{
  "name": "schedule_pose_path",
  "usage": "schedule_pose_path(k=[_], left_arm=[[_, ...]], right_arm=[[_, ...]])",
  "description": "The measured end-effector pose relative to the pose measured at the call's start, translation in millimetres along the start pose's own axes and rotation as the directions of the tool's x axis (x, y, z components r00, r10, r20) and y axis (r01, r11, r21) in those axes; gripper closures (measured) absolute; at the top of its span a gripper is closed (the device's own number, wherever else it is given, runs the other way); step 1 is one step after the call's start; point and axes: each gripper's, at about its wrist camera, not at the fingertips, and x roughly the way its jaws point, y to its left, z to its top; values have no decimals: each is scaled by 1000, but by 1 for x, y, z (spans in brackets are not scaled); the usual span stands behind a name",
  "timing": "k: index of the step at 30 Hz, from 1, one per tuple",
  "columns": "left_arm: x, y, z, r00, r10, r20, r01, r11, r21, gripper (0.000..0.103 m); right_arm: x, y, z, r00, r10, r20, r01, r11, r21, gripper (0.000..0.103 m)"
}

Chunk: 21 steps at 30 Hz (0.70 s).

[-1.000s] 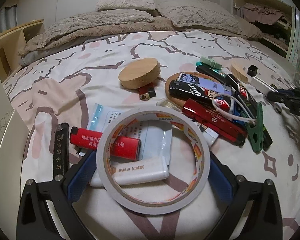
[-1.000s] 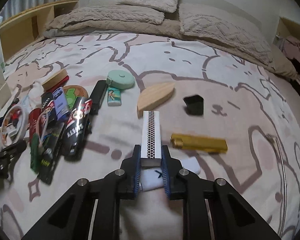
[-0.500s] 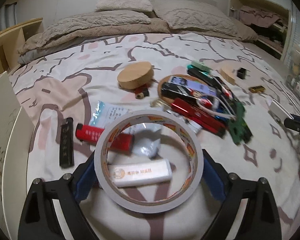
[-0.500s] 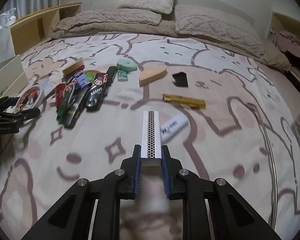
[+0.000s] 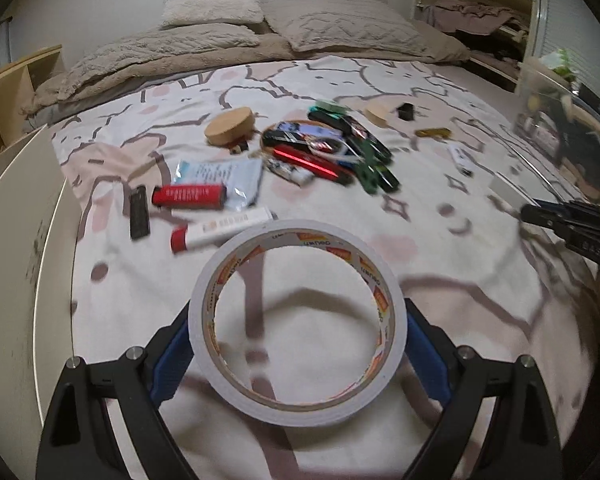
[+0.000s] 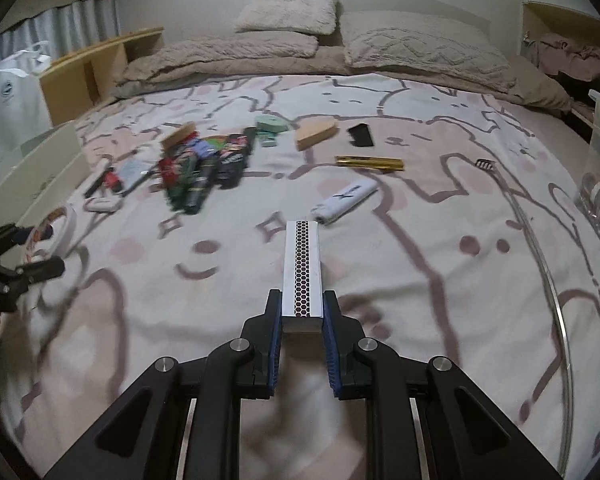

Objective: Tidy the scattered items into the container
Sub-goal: 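Carry the tape roll and matchbox over the white box with both grippers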

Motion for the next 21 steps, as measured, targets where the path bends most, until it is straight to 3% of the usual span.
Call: schedule_pose_path(k=[9,21], left_arm=[[-29,-18,-38,999,-39,-26,40,999,11,9],[-31,-33,-73,995,-65,-74,64,998,-19,9]], right_arm=[[-37,50,-22,996,77,51,-74,996,-51,83],[-48,100,-64,993,114,-17,-115,989,-90,83]])
